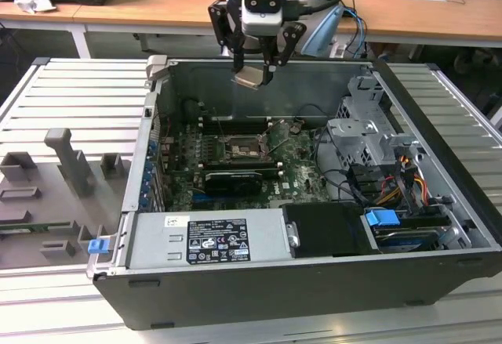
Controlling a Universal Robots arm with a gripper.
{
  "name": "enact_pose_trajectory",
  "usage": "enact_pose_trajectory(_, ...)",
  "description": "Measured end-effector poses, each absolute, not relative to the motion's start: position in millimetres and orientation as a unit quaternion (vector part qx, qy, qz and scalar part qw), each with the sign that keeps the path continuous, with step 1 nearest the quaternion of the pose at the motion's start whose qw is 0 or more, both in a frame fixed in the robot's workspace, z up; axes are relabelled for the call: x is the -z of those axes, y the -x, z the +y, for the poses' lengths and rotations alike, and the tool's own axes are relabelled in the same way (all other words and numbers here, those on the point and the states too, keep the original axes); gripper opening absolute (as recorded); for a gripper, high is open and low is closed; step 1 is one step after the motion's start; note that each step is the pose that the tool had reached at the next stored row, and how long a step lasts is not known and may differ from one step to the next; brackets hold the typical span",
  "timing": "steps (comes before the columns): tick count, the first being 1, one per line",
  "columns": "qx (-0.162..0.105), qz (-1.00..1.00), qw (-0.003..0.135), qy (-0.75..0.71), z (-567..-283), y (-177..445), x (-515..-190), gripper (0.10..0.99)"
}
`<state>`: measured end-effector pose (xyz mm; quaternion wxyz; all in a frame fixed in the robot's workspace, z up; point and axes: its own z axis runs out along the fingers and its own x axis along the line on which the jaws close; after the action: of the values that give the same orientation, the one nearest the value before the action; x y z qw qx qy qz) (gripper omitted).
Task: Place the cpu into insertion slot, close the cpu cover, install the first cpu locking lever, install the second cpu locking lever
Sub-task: 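Place the cpu into insertion slot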
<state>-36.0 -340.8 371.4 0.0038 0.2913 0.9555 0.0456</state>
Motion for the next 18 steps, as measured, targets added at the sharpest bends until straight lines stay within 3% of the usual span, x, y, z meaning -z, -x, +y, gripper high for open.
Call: enact_pose_trajectory(18, -0.045, 0.937, 0.006, -0.346, -340.9, 36.0, -369.3, 0.537)
